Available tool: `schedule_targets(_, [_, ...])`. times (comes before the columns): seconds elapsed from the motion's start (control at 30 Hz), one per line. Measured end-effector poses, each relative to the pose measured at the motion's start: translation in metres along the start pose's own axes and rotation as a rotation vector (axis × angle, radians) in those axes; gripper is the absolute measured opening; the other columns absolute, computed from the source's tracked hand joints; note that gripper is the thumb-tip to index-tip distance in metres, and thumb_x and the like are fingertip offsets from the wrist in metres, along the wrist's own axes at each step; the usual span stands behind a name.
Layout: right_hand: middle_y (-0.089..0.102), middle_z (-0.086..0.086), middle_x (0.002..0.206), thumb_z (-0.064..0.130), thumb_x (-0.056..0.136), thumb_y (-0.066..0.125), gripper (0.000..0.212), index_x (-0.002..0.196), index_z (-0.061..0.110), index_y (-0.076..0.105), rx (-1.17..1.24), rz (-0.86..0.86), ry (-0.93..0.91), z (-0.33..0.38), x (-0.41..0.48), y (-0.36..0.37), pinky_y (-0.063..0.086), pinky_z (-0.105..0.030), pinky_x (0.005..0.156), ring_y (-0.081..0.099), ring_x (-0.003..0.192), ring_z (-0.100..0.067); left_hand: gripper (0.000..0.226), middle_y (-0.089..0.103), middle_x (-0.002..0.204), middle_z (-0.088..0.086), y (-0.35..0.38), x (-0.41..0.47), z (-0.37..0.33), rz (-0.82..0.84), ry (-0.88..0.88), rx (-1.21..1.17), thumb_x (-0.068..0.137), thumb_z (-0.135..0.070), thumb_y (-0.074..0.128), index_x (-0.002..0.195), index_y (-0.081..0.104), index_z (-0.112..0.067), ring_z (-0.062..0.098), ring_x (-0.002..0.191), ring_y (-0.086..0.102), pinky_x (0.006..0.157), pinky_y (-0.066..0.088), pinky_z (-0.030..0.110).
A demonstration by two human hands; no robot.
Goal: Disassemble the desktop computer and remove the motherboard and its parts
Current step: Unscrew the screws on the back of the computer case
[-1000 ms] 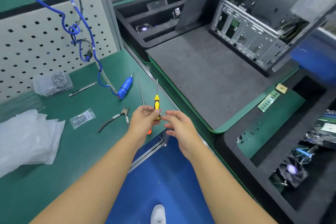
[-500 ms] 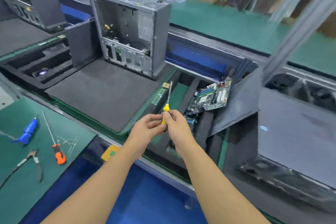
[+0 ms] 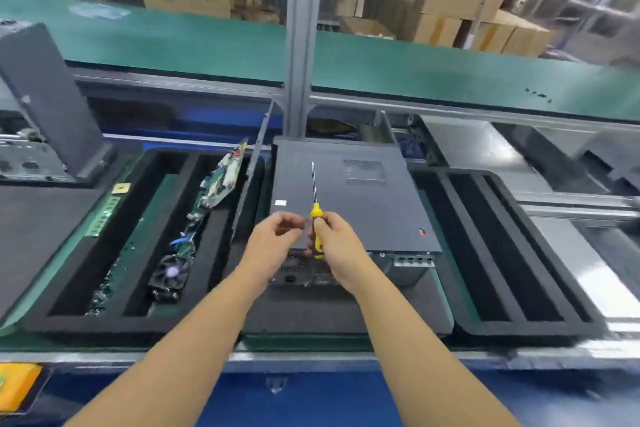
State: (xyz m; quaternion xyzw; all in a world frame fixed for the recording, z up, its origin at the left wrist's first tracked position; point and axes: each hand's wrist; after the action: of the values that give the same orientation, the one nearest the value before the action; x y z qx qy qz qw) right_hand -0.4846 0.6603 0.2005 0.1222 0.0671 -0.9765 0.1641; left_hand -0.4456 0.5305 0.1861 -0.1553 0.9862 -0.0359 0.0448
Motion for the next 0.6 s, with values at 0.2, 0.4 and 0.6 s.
schedule_targets(0.2, [0.055,0.002,0.074,0.021,0.101,0.041,0.018,0.103,0.013,0.056,0.005,-0.093,0.117,-0.024,-0.016,-0.106,0.045,-0.027,0.050,0.049,0.055,-0.010,0.027,0.061,0.113,-0.023,0.100,0.012,-0.004,0.170,0.243,0.633,0.084,-0.015,0.062,0.092,0.060,-0.040,0.003,0.115,0.051,0.096,0.030,0.029])
schedule_targets(0.4, [0.050,0.004,0.062,0.033,0.093,0.041,0.024,0.100,0.020,0.061,0.099,-0.108,0.193,-0.056,-0.034,-0.171,0.036,-0.025,0.045,0.041,0.047,-0.014,0.046,0.051,0.144,-0.016,0.153,0.039,0.008,0.282,0.348,0.892,0.084,-0.016,0.067,0.125,0.059,-0.033,0.008,0.135,0.043,0.106,0.021,0.029])
schedule_targets(0.6, [0.057,-0.001,0.065,0.021,0.095,0.039,0.021,0.098,0.013,0.058,0.202,-0.153,0.273,-0.075,-0.053,-0.181,0.050,-0.031,0.048,0.047,0.046,-0.019,0.054,0.028,0.160,-0.013,0.166,0.048,0.024,0.454,0.471,1.057,0.088,-0.032,0.069,0.138,0.050,-0.040,0.010,0.148,0.022,0.118,0.013,0.041])
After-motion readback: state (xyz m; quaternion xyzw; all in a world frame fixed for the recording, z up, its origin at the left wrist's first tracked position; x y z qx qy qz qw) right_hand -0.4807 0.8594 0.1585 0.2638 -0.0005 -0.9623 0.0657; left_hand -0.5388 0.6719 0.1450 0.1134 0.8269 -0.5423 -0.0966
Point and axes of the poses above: each hand's wrist, its own x-axis towards the middle knuckle, its own y-axis out of the palm, z = x × y
